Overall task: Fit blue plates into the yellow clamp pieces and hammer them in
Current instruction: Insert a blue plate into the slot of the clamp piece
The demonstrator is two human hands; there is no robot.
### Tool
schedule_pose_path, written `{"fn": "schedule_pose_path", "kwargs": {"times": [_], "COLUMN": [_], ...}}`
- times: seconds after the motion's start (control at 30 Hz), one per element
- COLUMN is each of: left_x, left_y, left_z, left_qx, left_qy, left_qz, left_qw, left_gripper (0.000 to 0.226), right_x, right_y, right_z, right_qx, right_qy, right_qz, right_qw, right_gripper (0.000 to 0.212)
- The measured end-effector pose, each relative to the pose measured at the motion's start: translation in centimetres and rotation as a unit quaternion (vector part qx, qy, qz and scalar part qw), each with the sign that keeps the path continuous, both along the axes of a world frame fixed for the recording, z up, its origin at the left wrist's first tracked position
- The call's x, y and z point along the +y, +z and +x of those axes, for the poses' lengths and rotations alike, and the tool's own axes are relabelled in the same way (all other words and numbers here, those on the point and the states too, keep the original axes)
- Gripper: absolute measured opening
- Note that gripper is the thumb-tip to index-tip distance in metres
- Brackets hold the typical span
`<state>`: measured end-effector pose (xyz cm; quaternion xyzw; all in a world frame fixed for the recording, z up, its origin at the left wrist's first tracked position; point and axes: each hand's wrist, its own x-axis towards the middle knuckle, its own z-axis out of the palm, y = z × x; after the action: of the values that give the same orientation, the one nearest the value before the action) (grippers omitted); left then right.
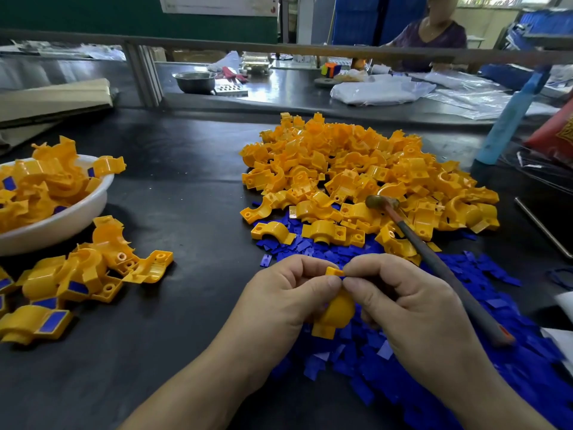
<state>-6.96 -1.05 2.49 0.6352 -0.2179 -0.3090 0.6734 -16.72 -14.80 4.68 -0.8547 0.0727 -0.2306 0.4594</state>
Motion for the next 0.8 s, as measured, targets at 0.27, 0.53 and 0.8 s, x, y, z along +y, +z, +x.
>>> {"fn": "schedule_pose_path", "kwargs": {"times": [0.27,0.53,0.8], "left_x": [0.0,-0.3,-0.1], "left_y": [-0.4,-0.3,-0.6], "left_z": [0.0,-0.5,-0.6], "left_qx": [0.015,-0.042,-0.104], "left_qy": [-0.008,0.028,0.059], "left_qz": [-0.017,0.001,0.049], "left_qw": [1.0,0.999,0.992], "left_gripper": [0.027,0.025,0.017], "right_x": [0.0,-0.1,0.2], "right_y": [-0.6,-1.1,-1.0], "right_z": [0.1,0.5,0.4], "right_qx": [-0.001,0.023,0.021], "right_qy": [-0.03,0.032,0.041], "right_qz": [0.02,0.206,0.248], "right_qw": [0.999,0.978,0.968], "right_gripper": [0.025,0.016,0.018]}}
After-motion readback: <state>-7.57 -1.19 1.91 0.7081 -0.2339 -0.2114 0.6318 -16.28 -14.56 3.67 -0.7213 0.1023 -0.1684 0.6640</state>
